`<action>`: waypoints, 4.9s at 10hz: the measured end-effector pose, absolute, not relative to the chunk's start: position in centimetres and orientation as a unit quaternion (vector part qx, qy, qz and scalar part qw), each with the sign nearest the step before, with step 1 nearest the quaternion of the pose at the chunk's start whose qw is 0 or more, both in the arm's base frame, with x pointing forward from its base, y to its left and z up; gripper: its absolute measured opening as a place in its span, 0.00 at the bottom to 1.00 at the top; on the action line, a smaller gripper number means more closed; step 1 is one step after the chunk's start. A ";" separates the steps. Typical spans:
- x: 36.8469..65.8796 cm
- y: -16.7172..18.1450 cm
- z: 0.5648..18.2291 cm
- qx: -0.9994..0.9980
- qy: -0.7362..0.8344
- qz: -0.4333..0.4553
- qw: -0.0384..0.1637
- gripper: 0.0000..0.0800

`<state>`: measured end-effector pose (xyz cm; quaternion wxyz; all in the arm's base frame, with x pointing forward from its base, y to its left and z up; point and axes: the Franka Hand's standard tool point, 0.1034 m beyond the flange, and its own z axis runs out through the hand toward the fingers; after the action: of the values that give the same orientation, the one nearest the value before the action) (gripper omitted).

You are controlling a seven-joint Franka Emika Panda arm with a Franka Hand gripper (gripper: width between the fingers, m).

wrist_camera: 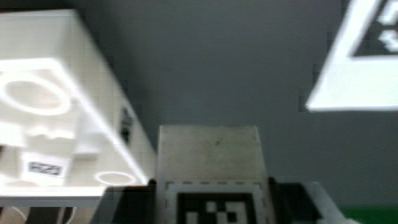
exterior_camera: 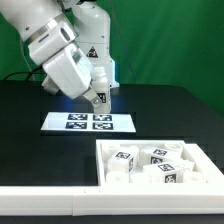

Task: Assemble one leg

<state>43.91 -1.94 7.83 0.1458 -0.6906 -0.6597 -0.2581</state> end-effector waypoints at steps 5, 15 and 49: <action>43.1 -2.0 7.4 -0.707 -0.646 -0.246 0.152 0.35; 44.1 -4.4 5.7 -0.395 -0.903 -0.167 -0.008 0.35; 45.4 -4.8 4.5 -0.264 -0.943 -0.153 -0.131 0.81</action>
Offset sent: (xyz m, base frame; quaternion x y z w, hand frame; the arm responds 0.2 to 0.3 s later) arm 0.0000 0.0000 0.0000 0.0000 0.0000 0.0650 0.9979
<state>45.37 -4.83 4.47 -0.1310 -0.2638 -0.9433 -0.1530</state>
